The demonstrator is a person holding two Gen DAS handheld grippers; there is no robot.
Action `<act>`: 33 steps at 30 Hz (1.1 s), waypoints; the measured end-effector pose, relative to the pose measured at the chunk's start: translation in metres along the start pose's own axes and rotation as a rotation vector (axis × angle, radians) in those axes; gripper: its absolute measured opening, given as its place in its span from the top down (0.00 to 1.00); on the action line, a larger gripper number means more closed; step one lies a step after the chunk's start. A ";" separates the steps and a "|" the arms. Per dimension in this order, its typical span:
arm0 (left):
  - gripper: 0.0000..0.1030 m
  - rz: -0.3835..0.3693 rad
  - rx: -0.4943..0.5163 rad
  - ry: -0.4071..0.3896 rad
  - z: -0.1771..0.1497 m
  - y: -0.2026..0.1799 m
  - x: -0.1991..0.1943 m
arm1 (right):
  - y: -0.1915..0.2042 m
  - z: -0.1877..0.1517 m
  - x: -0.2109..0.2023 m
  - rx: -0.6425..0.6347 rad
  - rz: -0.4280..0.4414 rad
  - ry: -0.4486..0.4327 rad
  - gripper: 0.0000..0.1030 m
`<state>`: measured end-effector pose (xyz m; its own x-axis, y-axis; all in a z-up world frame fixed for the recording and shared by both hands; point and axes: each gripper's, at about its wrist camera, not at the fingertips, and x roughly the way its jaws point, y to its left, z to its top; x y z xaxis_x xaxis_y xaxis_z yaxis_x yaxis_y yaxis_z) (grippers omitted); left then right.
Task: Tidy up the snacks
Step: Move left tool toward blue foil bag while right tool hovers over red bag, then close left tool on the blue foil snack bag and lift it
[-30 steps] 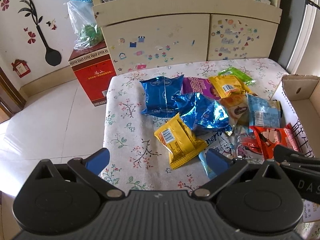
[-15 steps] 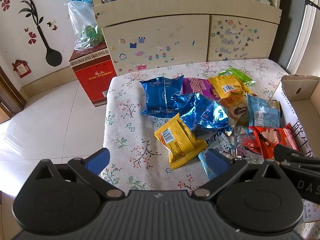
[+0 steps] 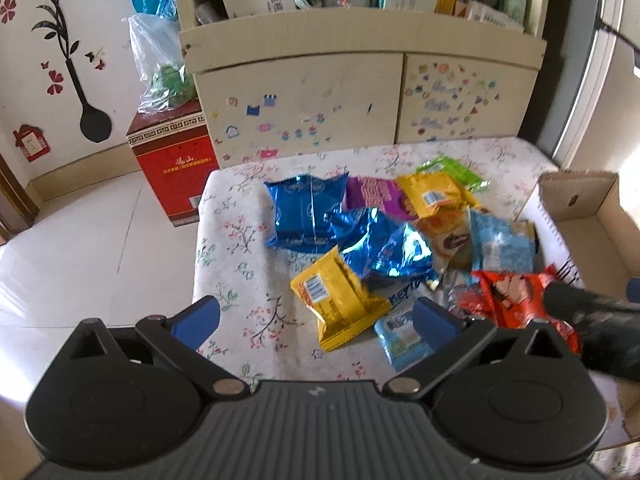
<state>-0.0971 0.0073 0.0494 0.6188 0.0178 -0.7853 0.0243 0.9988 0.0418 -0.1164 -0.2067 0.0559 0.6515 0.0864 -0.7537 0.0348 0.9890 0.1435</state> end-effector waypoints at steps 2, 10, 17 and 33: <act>0.01 -0.032 -0.022 -0.001 0.005 0.006 -0.002 | -0.015 0.004 -0.006 0.064 0.051 -0.007 0.00; 0.01 -0.116 -0.096 -0.002 0.023 0.030 -0.002 | -0.058 0.002 -0.015 0.275 0.211 0.033 0.00; 0.01 -0.108 -0.055 -0.049 0.041 0.041 0.004 | -0.060 -0.003 -0.012 0.314 0.297 0.089 0.01; 0.02 -0.178 0.045 0.003 0.059 -0.016 0.066 | -0.043 -0.007 0.027 0.338 0.284 0.133 0.19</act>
<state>-0.0108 -0.0104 0.0334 0.5993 -0.1589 -0.7846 0.1681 0.9832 -0.0708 -0.1052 -0.2461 0.0249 0.5692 0.3844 -0.7268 0.1289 0.8313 0.5406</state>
